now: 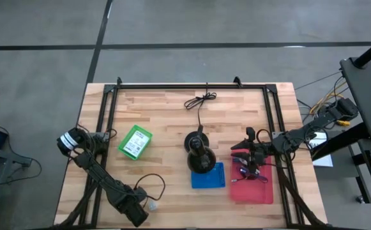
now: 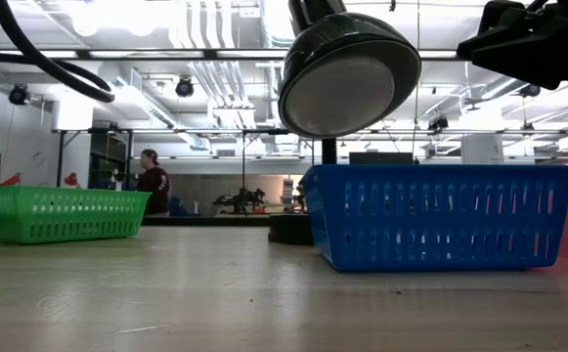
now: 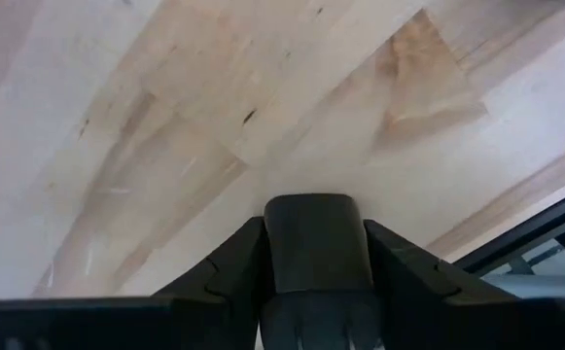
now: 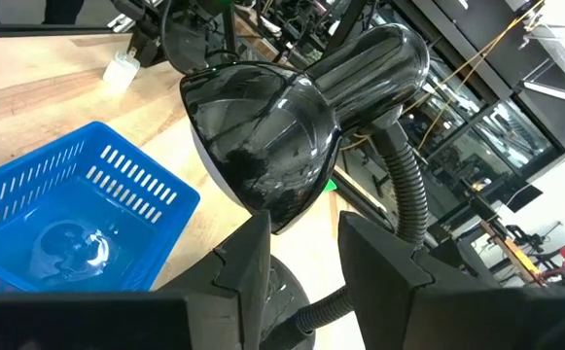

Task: Pick and place items into bin
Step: Put the black charger adapter into the blue bin

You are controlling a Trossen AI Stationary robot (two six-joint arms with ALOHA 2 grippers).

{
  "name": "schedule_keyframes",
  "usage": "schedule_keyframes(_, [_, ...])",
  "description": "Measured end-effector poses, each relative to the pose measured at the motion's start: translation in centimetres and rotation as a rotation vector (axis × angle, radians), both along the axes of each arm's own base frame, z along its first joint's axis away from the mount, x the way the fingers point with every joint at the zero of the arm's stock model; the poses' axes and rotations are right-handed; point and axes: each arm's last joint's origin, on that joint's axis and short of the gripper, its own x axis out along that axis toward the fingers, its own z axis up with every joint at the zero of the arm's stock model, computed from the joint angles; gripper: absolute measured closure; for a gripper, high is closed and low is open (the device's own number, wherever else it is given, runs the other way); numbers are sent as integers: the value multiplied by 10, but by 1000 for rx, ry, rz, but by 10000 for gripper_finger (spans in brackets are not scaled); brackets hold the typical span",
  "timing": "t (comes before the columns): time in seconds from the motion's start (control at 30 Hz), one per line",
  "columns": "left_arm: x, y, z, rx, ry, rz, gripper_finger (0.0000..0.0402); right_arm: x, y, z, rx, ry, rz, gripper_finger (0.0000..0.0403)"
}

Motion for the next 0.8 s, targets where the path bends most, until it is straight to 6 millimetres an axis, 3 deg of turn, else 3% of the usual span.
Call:
schedule_keyframes(0.33, [-1, 1, 2, 5, -32, -77, 271, 0, 0, 0, 0, 0, 0, 291])
schedule_keyframes(0.6, [-7, 12, 32, 29, -40, -48, 271, 0, 0, 0, 1, -1, 0, 291])
schedule_keyframes(0.67, [-8, 18, 43, 82, -126, -39, 271, 0, 0, 0, 0, -1, 0, 291])
schedule_keyframes(0.8, [-3, 31, 72, 252, -477, -40, 271, 0, 0, 0, -2, -2, 0, 291])
